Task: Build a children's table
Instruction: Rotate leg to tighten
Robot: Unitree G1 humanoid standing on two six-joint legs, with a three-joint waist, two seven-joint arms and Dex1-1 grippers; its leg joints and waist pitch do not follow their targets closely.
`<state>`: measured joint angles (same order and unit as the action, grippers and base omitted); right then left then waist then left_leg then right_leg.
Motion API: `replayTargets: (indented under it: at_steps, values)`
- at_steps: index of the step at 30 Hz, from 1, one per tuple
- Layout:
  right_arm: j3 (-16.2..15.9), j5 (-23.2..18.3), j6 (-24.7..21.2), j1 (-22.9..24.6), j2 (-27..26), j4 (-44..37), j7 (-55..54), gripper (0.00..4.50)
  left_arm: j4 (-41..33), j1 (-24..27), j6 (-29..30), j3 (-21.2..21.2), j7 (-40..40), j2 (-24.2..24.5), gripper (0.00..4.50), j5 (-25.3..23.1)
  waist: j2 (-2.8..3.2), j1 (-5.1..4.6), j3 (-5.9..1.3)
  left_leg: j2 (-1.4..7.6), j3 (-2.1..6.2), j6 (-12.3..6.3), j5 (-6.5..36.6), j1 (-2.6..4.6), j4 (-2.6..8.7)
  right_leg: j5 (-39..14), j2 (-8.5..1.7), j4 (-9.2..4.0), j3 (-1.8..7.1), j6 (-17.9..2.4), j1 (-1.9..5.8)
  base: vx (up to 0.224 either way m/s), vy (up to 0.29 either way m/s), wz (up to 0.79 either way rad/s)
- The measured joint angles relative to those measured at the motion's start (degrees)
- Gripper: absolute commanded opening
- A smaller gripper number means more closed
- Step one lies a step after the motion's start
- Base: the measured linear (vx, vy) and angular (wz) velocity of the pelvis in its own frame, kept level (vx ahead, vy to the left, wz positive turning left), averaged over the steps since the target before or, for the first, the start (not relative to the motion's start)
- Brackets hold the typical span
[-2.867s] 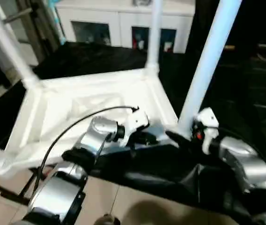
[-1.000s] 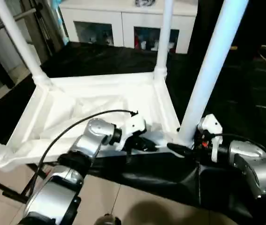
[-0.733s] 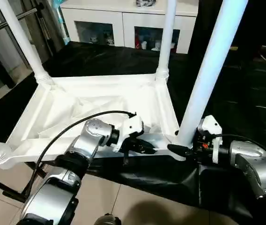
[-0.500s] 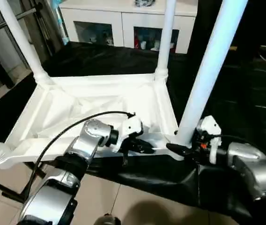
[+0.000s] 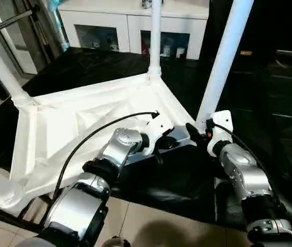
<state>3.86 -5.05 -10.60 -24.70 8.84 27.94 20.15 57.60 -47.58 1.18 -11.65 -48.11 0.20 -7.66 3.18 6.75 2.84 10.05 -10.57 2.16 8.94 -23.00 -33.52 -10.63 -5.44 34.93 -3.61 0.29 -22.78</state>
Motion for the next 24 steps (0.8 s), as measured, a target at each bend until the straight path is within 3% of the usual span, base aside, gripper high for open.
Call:
replayTargets:
  at_steps: [5, 11, 14, 17, 21, 24]
  values:
    - [0.3, -0.72, 0.07, 0.18, 0.11, -0.12, 2.27, 3.8, 0.03, -0.02, -0.38, 0.05, -0.74, 0.22, 0.0, -0.01, -0.01, -0.08, 0.01, 0.01, 0.0, 0.0, 0.0, -0.04, -0.04, -0.02, 0.0, -0.01, -0.01, 0.02, -0.01, 0.0, 0.0, 0.0]
    - [-2.33, -1.94, 0.42, 3.81, 5.97, -4.2, 14.54, 3.8, -0.69, 0.89, -3.16, -0.5, -8.29, 2.78, 0.0, 0.74, -0.03, 0.03, 0.04, 0.03, 0.0, 0.0, 0.0, -0.11, 0.0, -0.06, 0.01, -0.05, -0.03, 0.09, -0.07, 0.0, 0.0, 0.0]
    - [-3.34, -3.34, -0.53, 5.32, 8.53, -6.65, 21.14, 3.8, -2.38, 2.19, -4.38, -0.9, -13.32, 4.32, 0.0, 1.24, 0.03, 0.45, 0.04, 0.06, -0.01, -0.01, 0.0, -0.13, -0.03, -0.09, 0.03, -0.04, -0.04, 0.12, -0.1, 0.0, 0.0, 0.0]
    - [-5.73, -4.7, -0.49, 7.47, 13.71, -9.52, 30.37, 3.8, -4.67, 3.62, -5.53, -2.18, -19.36, 5.94, 0.0, 2.03, 0.07, 1.66, 0.07, 0.08, -0.01, -0.02, 0.0, -0.17, -0.05, -0.1, 0.02, -0.04, -0.05, 0.12, -0.11, 0.0, 0.0, 0.0]
    - [-7.09, -6.44, -1.47, 8.54, 16.98, -11.69, 38.25, 3.8, -5.45, 4.27, -6.41, -2.6, -25.27, 7.86, 0.0, 3.15, 0.07, 2.26, 0.07, 0.08, -0.01, -0.02, 0.0, -0.17, -0.1, -0.09, 0.02, 0.02, -0.05, 0.1, -0.1, 0.0, 0.0, 0.0]
    - [-7.74, -7.13, -2.84, 8.89, 18.14, -13.11, 40.91, 3.47, -5.99, 4.44, -6.41, -2.87, -27.8, 8.74, 0.0, 3.54, 0.06, 2.67, 0.08, 0.09, -0.01, -0.01, 0.0, -0.15, -0.1, -0.05, 0.02, 0.04, -0.05, 0.04, -0.1, 0.0, 0.0, 0.0]
